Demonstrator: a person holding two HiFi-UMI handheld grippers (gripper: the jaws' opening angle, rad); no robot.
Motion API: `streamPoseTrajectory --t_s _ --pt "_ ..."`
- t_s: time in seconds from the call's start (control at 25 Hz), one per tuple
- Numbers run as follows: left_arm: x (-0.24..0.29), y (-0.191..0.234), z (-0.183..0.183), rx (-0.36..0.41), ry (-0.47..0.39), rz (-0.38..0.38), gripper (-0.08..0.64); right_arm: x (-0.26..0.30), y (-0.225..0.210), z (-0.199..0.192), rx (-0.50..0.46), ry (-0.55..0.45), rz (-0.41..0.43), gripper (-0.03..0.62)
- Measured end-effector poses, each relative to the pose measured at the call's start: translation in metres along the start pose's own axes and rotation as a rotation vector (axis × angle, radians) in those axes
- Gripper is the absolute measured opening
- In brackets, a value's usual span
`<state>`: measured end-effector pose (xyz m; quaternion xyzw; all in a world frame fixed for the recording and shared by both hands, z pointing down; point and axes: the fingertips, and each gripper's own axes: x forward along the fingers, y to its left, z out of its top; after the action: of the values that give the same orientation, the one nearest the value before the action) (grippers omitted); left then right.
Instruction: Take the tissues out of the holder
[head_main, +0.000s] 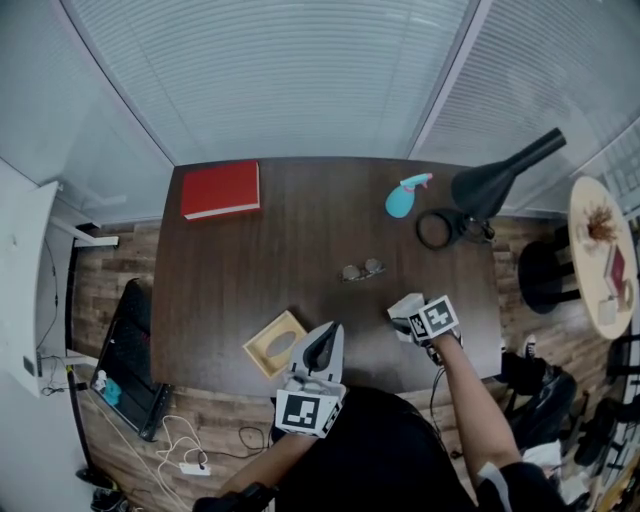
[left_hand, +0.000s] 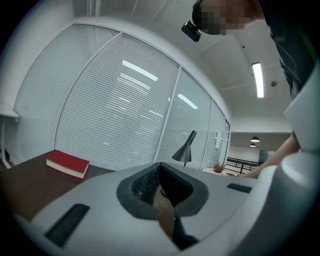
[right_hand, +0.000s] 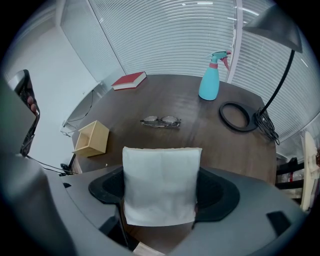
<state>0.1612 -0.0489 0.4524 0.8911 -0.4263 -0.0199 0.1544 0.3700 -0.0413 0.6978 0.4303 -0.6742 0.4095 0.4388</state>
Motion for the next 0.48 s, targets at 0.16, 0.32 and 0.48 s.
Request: streamPoseTrajectory --t_s 0.16,0.32,0.48 --pt "0.007 -0.01 -0.003 0.006 0.001 0.004 -0.001 0.002 -0.019 0.0 -0.03 0.001 -0.03 0.407" --pt "0.012 -0.016 -0.008 0.006 0.007 0.016 -0.002 0.004 -0.035 -0.001 -0.046 0.008 -0.037 0.407" --pt "0.016 -0.021 -0.01 0.016 0.005 0.028 -0.002 0.009 -0.045 -0.004 -0.044 0.022 -0.029 0.407"
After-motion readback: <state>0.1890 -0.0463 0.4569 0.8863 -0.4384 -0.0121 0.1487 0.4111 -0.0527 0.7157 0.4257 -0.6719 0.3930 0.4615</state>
